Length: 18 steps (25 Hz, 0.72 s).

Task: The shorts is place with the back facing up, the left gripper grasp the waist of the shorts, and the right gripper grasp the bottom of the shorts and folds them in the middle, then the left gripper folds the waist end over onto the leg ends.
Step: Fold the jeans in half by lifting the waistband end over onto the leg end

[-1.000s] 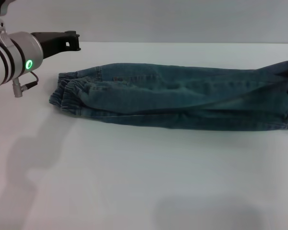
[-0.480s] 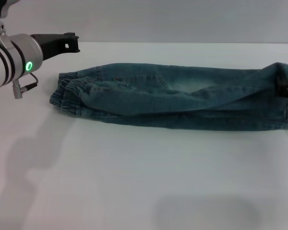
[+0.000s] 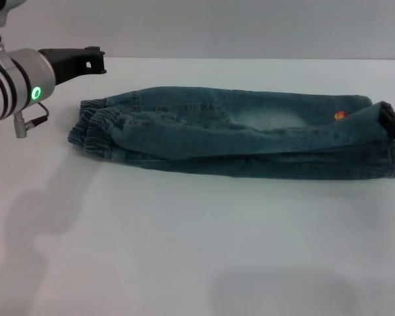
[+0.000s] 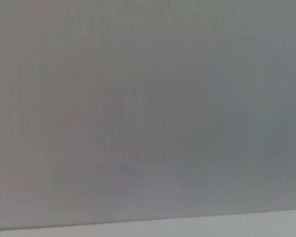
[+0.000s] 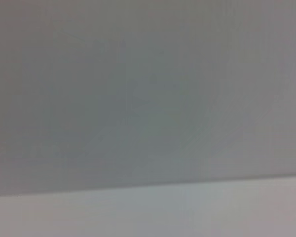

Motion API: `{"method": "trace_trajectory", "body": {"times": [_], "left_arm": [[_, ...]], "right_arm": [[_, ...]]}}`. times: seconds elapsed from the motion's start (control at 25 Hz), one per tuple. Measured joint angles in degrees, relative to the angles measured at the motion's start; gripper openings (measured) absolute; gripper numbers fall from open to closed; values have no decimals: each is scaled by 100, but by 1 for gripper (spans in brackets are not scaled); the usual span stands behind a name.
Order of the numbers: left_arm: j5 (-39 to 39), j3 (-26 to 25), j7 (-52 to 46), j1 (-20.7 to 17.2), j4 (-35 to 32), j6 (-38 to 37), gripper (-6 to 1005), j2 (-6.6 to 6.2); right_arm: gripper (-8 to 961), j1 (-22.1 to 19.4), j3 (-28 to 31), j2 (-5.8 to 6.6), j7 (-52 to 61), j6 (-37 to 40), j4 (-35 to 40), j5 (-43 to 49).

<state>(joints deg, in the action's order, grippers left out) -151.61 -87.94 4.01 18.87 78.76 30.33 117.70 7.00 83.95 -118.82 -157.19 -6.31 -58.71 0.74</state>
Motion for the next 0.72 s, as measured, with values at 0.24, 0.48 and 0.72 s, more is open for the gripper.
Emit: {"method": "trace_trajectory", "body": {"times": [0.24,0.48,0.72], "left_arm": [[48,6,183,11,107,190,9,1],[132,-65,467,376,84,1043,9,7],[-6,-258,666,629,19,1705,49,-2]], "right_arm": [[568,-863,-793,-9,-20,-1374,-714,48],[674,-1002,-1233,-9,-12,-1774,-634,38],[671,-1083,-1627,-4,11,-1791,-579,17]]}}
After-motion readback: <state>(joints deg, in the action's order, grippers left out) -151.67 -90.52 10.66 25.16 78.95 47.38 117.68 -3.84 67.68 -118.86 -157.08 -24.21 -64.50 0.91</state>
